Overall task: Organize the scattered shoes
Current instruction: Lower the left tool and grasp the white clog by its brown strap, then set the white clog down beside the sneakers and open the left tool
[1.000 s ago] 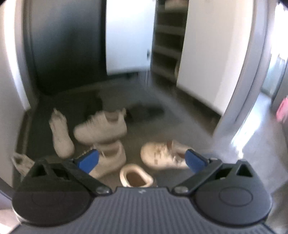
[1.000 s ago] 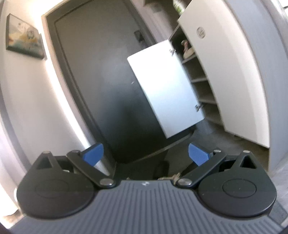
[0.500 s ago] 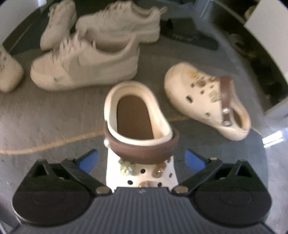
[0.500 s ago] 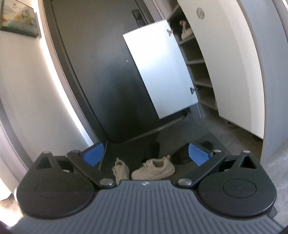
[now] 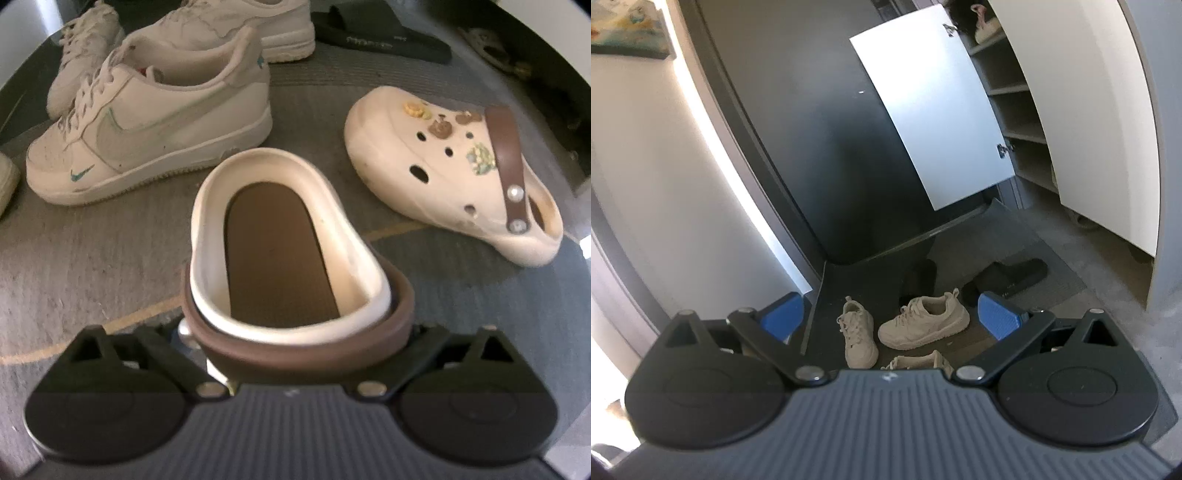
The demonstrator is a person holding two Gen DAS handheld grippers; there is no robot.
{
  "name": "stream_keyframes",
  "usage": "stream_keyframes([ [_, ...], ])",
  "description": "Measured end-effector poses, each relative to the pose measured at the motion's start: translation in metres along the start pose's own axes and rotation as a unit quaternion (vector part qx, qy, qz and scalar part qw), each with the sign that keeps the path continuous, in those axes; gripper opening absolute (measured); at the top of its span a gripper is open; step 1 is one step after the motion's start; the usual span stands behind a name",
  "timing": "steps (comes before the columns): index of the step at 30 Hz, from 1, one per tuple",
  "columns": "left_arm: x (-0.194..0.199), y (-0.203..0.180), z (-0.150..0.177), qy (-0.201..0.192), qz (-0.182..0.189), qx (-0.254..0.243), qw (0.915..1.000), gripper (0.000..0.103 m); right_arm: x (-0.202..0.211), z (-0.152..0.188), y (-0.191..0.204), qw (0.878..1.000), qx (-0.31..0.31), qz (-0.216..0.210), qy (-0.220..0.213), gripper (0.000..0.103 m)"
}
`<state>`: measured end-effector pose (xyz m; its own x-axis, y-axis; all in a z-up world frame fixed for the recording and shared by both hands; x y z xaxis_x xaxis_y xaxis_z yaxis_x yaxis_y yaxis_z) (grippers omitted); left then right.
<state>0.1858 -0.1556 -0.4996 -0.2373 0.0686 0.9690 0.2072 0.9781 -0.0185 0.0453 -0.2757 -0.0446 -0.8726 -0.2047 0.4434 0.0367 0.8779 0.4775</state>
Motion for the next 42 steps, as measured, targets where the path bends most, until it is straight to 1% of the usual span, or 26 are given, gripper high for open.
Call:
stream_keyframes([
  [4, 0.004, 0.028, 0.012, 0.014, -0.006, -0.033, 0.9993, 0.095, -0.003, 0.002, 0.005, 1.0, -0.007, -0.006, 0.002, 0.103],
  [7, 0.016, 0.047, 0.015, 0.009, -0.005, -0.072, 0.9974, 0.095, -0.003, 0.005, 0.01, 1.0, -0.006, -0.013, 0.006, 0.103],
  [9, 0.026, 0.06, 0.016, 0.001, -0.01, -0.12, 0.9928, 0.095, -0.003, 0.007, 0.013, 1.0, -0.005, -0.015, 0.009, 0.103],
  [12, 0.034, 0.077, 0.008, -0.005, -0.024, -0.173, 0.9846, 0.095, -0.006, 0.01, 0.017, 1.0, -0.003, -0.014, 0.013, 0.103],
  [13, 0.034, 0.083, 0.005, -0.007, -0.021, -0.184, 0.9826, 0.095, -0.004, 0.012, 0.017, 1.0, -0.003, -0.014, 0.013, 0.103],
  [16, 0.022, 0.094, 0.001, -0.012, -0.008, -0.196, 0.9805, 0.094, -0.012, 0.017, 0.022, 1.0, 0.01, -0.001, 0.027, 0.103],
  [18, 0.01, 0.096, 0.003, -0.011, -0.005, -0.192, 0.9814, 0.093, -0.015, 0.02, 0.024, 0.999, 0.016, 0.002, 0.037, 0.103],
  [19, 0.002, 0.096, 0.001, -0.01, -0.01, -0.188, 0.9821, 0.093, -0.019, 0.022, 0.025, 0.999, 0.02, 0.004, 0.044, 0.103],
  [20, -0.003, 0.097, -0.001, -0.01, -0.011, -0.171, 0.9852, 0.091, -0.019, 0.024, 0.025, 0.999, 0.022, 0.007, 0.047, 0.103],
  [23, -0.004, 0.108, -0.002, 0.015, -0.011, -0.102, 0.9946, 0.098, -0.02, 0.028, 0.027, 0.998, 0.023, 0.008, 0.05, 0.103],
  [26, 0.015, 0.11, -0.005, 0.036, -0.016, -0.067, 0.997, 0.098, -0.018, 0.029, 0.03, 0.999, 0.019, -0.006, 0.05, 0.103],
  [28, 0.029, 0.11, -0.007, 0.045, -0.017, -0.052, 0.9975, 0.098, -0.015, 0.028, 0.032, 0.999, 0.021, -0.006, 0.047, 0.103],
  [30, 0.062, 0.105, -0.011, 0.029, -0.01, -0.041, 0.9987, 0.098, -0.013, 0.028, 0.032, 0.999, 0.024, -0.007, 0.046, 0.103],
  [33, 0.12, 0.097, -0.012, 0.004, 0.008, -0.022, 0.9997, 0.098, -0.007, 0.031, 0.034, 0.998, 0.051, 0.012, 0.045, 0.103],
  [35, 0.158, 0.094, -0.015, -0.017, 0.013, -0.016, 0.9996, 0.098, -0.001, 0.032, 0.03, 0.998, 0.05, 0.017, 0.042, 0.103],
  [37, 0.197, 0.091, -0.018, -0.038, 0.016, -0.011, 0.9991, 0.098, 0.005, 0.03, 0.03, 0.998, 0.04, 0.004, 0.038, 0.103],
  [39, 0.25, 0.089, -0.023, -0.069, 0.026, -0.013, 0.9972, 0.098, 0.01, 0.028, 0.029, 0.999, 0.039, -0.003, 0.03, 0.103],
  [42, 0.309, 0.09, -0.024, -0.077, 0.056, 0.005, 0.9955, 0.1, 0.016, 0.025, 0.028, 0.999, 0.035, -0.009, 0.02, 0.103],
])
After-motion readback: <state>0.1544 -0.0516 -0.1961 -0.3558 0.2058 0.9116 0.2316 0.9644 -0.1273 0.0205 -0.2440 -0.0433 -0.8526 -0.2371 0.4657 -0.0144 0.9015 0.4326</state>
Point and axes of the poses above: each gripper's, at about its wrist camera, not at the fingertips, and x roughly against the way its jaws point, y to its left, z to its underside, the point moved 10 cm from there along -x, roughly the way its jaws point, and after that the axes turned 6 degrees about y, right-handed, at the moved point
